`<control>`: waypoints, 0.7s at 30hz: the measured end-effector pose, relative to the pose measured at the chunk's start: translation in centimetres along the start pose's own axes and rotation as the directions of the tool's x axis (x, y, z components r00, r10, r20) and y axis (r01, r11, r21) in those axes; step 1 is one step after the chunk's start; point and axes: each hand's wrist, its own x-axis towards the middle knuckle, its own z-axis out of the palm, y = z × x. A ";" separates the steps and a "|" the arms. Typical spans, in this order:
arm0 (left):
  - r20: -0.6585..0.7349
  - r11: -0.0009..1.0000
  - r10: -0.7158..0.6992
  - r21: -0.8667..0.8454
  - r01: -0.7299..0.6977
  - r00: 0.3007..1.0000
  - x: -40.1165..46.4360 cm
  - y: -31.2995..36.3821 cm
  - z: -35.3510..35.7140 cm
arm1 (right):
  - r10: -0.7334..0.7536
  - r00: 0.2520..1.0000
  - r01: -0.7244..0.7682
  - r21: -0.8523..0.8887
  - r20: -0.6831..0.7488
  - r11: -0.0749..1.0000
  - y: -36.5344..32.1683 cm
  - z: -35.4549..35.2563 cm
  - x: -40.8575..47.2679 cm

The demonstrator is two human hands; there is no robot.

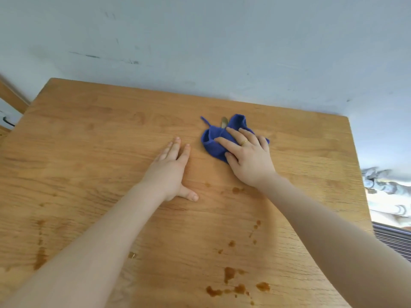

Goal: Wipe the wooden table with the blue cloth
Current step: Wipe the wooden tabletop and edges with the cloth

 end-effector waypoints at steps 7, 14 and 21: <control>-0.003 0.999 0.009 0.040 -0.009 1.000 0.4 0.0 0.0 | 0.134 0.991 -0.133 -0.048 0.007 0.990 2.2 -0.4 4.4; -0.014 0.999 0.007 0.053 -0.006 1.000 0.0 0.0 -0.2 | 0.276 0.961 -0.276 -0.046 -0.011 0.960 0.5 0.1 4.3; -0.008 0.999 0.004 0.045 -0.003 1.000 -0.1 0.5 -0.4 | 0.177 0.983 -0.177 0.011 -0.042 0.984 -1.3 0.4 -0.8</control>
